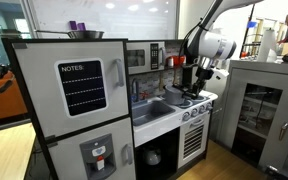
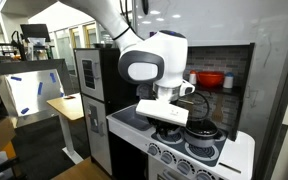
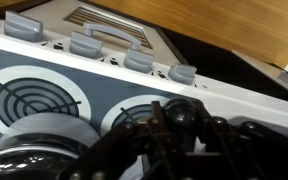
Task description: Remove the pot from the sink and put it on the stove
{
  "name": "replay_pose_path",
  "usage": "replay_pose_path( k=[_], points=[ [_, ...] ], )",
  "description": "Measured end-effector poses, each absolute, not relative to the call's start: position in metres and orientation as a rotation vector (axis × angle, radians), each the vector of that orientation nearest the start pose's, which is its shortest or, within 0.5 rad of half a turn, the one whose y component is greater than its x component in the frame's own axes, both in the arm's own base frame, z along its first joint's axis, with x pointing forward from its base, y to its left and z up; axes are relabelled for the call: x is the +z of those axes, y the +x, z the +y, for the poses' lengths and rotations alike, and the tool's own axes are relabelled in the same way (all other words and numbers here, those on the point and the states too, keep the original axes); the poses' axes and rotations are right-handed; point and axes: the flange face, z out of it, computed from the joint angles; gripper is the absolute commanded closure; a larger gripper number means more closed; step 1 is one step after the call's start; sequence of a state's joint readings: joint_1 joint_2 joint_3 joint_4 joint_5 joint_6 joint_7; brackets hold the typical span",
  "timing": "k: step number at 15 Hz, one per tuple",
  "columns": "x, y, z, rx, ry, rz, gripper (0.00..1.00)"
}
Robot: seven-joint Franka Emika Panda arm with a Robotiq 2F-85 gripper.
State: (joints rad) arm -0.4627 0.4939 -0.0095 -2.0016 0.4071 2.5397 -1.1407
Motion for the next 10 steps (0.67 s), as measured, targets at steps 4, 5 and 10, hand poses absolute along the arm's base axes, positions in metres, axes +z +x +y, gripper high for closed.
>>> replay_pose_path(
  k=[4, 5, 10],
  points=[
    [0.21, 0.546, -0.277, -0.303, -2.953, -0.519, 0.07],
    [0.21, 0.546, -0.275, -0.303, -2.953, -0.524, 0.02],
    [0.213, 0.553, -0.263, -0.297, -2.949, -0.569, 0.0]
  ],
)
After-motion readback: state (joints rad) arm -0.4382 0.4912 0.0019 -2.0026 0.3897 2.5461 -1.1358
